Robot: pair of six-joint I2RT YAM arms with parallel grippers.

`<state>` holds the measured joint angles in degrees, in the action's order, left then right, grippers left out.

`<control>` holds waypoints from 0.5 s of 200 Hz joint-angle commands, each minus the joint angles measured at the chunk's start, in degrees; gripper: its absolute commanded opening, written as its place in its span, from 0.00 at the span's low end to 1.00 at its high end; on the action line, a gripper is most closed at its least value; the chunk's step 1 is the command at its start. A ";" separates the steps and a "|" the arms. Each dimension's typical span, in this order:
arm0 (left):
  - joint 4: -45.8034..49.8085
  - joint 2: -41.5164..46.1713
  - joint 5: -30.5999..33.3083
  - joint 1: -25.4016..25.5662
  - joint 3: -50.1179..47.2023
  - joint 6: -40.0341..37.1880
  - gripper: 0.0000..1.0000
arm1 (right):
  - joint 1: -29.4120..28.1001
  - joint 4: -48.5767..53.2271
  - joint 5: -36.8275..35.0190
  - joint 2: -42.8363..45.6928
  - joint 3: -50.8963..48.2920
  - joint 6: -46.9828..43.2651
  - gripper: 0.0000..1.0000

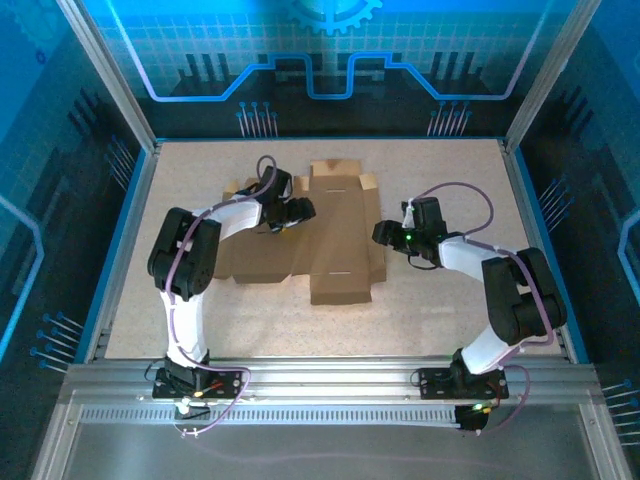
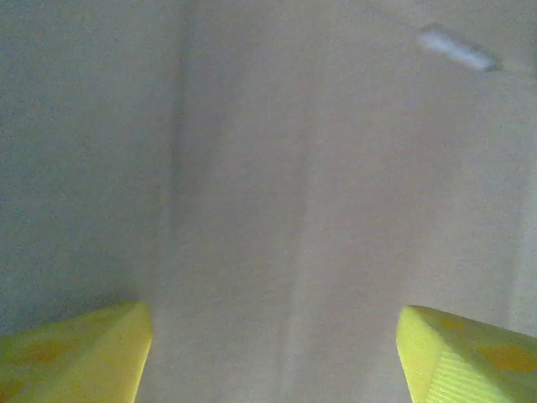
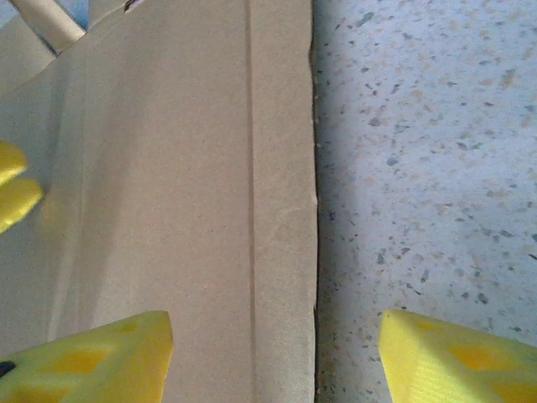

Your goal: Fold the paper box

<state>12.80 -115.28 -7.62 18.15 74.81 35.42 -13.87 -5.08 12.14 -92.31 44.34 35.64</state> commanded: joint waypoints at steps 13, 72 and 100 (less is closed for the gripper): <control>-1.74 0.12 -4.40 0.14 -5.47 4.76 0.71 | 0.70 -1.73 4.63 -3.67 2.07 -2.56 0.65; -5.73 2.56 -4.40 0.15 -11.86 7.52 0.73 | 0.97 -2.26 5.74 -7.29 5.00 -3.74 0.58; -6.23 3.18 -4.56 0.20 -12.33 7.82 0.75 | 0.95 -2.85 7.10 -9.10 5.68 -3.38 0.43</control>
<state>1.17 -111.33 -10.68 18.04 65.41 41.54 -13.78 -6.33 17.21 -99.59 48.58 32.75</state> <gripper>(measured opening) 0.739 0.502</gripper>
